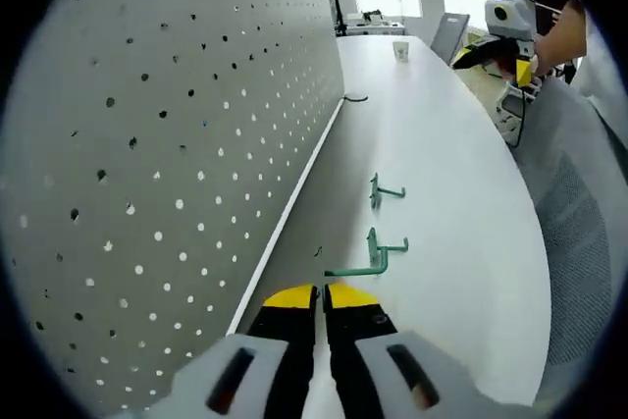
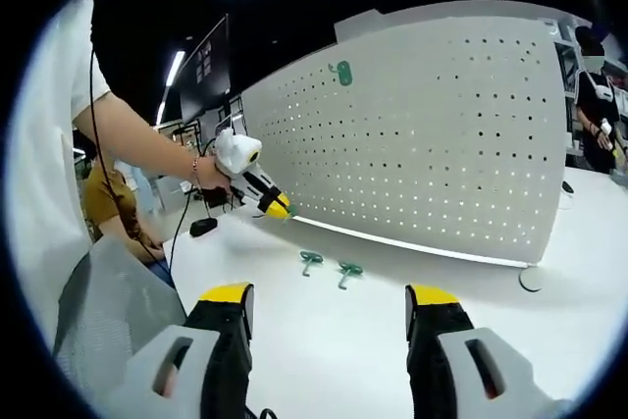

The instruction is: Insert the hook assembly into the mounting plate slot until the hook locks in place.

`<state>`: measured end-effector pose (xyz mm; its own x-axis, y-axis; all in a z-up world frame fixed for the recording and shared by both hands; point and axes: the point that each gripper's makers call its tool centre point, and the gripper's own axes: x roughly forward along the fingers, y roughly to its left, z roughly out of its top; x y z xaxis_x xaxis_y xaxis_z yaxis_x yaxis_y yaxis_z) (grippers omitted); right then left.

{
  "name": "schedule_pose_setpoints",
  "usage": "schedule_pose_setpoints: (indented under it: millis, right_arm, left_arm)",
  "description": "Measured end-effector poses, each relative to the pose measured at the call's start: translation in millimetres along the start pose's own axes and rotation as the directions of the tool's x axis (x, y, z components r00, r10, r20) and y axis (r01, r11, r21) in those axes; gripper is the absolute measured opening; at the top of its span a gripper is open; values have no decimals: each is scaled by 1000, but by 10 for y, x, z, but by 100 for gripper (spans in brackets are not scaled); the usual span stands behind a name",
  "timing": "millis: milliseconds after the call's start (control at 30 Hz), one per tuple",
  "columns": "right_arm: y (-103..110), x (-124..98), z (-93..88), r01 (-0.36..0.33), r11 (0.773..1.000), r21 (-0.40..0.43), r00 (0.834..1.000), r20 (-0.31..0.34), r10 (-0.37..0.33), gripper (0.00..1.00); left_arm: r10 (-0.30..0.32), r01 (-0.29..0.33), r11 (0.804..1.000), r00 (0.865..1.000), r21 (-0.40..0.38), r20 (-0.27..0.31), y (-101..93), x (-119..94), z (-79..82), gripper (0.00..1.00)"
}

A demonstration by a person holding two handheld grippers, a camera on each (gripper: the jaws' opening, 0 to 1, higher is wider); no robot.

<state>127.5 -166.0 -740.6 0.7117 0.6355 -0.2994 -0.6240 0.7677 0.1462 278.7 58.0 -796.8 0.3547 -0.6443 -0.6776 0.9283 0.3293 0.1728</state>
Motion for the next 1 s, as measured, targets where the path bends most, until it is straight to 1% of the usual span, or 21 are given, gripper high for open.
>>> schedule_pose_setpoints:
  millis: [100, 200, 333, 467, 700, 733, 833, 1000]
  right_arm:
    - [-2, -2, 15, 0, 1000, 1, 1000, 7, 0, 61]
    - [-2, -4, 24, 1, 1000, 1, 1000, 12, -1, 61]
    - [7, -6, 41, 0, 1000, 2, 1000, 21, -1, 61]
    - [14, -8, 60, 0, 1000, 1, 1000, 28, 0, 61]
    - [18, -19, 98, 1, 1000, 1, 999, 41, -1, 61]
    - [19, -20, 105, 1, 1000, 1, 999, 43, -1, 61]
    - [21, -20, 120, 1, 1000, -1, 999, 47, -1, 61]
    - [34, -13, 146, -4, 1000, -1, 998, 56, 4, 61]
  left_arm:
    - [14, -14, 1000, 999, 1, 30, -10, -49, 74, 3]
    - [30, -30, 1000, 997, -7, 73, -30, -112, 187, 3]
    - [47, -46, 999, 994, -7, 95, -50, -170, 261, 3]
    - [66, -64, 998, 989, -24, 136, -63, -244, 359, 3]
    - [113, -100, 993, 968, -68, 223, -126, -398, 553, 3]
    - [117, -104, 992, 967, -70, 226, -138, -412, 563, 3]
    - [133, -112, 989, 956, -93, 260, -176, -469, 619, 3]
    - [153, -125, 986, 945, -113, 289, -261, -537, 650, 3]
